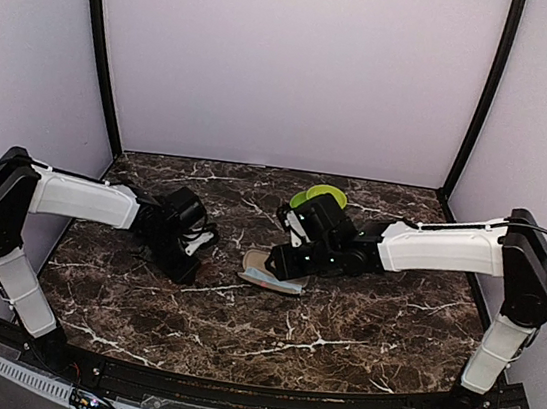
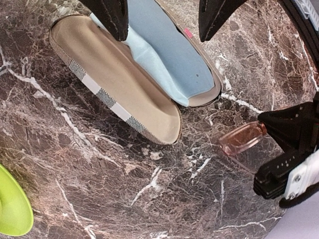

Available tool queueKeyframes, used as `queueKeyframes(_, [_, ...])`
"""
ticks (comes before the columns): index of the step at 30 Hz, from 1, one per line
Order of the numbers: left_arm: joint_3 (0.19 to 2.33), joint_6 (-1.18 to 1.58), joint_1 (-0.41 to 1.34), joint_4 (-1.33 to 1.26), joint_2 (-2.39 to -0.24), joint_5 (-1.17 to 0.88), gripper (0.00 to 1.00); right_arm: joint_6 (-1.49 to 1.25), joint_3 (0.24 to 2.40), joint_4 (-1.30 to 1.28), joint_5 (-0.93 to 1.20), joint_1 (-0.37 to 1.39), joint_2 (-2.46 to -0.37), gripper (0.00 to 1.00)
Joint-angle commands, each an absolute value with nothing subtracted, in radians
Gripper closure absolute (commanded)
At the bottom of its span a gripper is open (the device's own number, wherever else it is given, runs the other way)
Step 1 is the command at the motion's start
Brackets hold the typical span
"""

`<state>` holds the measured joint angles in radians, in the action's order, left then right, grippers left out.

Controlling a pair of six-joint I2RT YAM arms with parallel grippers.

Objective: Organize the sunglasses
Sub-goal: Pick up the sunglasses from the center of the board, then pass from the left arm to the right

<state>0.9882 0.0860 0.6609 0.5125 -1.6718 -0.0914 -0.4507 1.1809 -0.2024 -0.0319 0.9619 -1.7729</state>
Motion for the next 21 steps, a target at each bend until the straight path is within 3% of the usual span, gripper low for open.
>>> queueKeyframes(1, [1.023,-0.003,0.742,0.498,-1.578,-0.049,0.97,-0.465,1.246,-0.188,-0.001,0.969,-1.769,0.51])
queueKeyframes(21, [0.939,-0.203,0.886,0.271,-1.351,0.004,1.0,-0.623,1.194,-0.05,0.251,0.885,-1.648,0.41])
